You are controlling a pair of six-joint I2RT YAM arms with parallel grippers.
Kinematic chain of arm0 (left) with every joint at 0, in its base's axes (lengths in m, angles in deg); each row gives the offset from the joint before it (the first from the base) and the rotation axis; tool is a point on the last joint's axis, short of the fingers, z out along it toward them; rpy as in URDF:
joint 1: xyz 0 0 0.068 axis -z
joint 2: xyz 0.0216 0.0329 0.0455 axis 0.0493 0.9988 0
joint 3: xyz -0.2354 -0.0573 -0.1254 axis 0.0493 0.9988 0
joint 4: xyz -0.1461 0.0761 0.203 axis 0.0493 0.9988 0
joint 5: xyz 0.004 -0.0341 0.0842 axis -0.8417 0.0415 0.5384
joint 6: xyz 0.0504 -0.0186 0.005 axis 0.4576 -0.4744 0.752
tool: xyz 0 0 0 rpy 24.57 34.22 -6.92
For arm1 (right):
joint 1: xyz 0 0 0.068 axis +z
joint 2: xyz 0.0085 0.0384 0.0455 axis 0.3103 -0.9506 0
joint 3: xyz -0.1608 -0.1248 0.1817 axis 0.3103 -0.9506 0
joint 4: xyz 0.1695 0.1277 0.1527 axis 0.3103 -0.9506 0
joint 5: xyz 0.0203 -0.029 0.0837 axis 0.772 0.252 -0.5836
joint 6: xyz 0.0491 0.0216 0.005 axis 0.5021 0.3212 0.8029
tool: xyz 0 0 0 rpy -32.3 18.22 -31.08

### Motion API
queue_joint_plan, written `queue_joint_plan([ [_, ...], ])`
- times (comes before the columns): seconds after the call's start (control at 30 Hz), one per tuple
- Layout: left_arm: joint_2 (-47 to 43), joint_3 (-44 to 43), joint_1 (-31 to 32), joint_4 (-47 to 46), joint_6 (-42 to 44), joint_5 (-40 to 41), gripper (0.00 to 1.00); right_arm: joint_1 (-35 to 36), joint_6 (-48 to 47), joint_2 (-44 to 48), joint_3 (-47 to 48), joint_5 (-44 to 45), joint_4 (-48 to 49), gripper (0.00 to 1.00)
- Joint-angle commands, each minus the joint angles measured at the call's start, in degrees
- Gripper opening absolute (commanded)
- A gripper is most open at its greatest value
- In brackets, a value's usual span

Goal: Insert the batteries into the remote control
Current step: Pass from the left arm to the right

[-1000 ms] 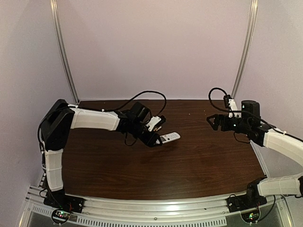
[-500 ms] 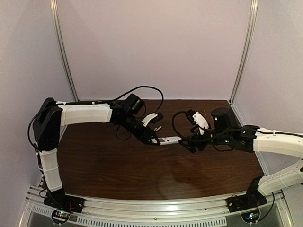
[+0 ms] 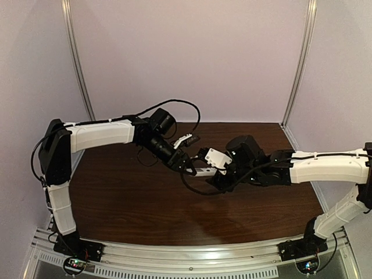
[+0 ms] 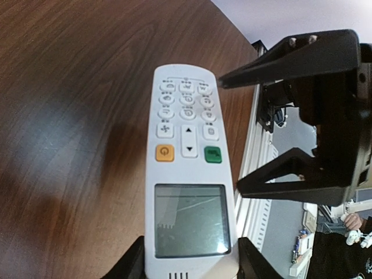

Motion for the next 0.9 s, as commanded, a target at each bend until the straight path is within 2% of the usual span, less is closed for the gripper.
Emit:
queue_joint_plan([
  [0.0,-1.41,-1.95,0.13,1.05,0.13,-5.99,0.16,1.63,-4.63,-3.42,3.53,5.44,-3.44,0.71],
  [0.13,-0.78,-1.89,0.18,1.16,0.01,-7.24,0.15,2.48,-6.65,-5.98,5.95,6.61,-3.95,0.66],
  [0.27,-0.52,-1.82,0.13,1.26,0.14,-7.97,0.15,3.6,-8.96,-8.88,7.76,9.9,-4.97,0.56],
  [0.47,0.06,-2.0,0.13,1.45,-0.44,-8.9,0.15,5.3,-11.85,-11.53,9.71,12.01,-5.58,0.49],
  [0.6,0.68,-2.15,0.18,1.92,-0.64,-9.06,0.15,6.29,-13.4,-12.58,10.71,13.39,-6.25,0.4],
  [0.8,1.4,-3.08,0.18,2.69,-0.72,-8.94,0.15,7.34,-14.68,-13.77,11.52,14.09,-6.61,0.39],
  [0.87,1.58,-3.22,0.13,2.79,-0.87,-9.09,0.15,7.55,-14.84,-13.79,11.72,13.89,-6.5,0.45],
])
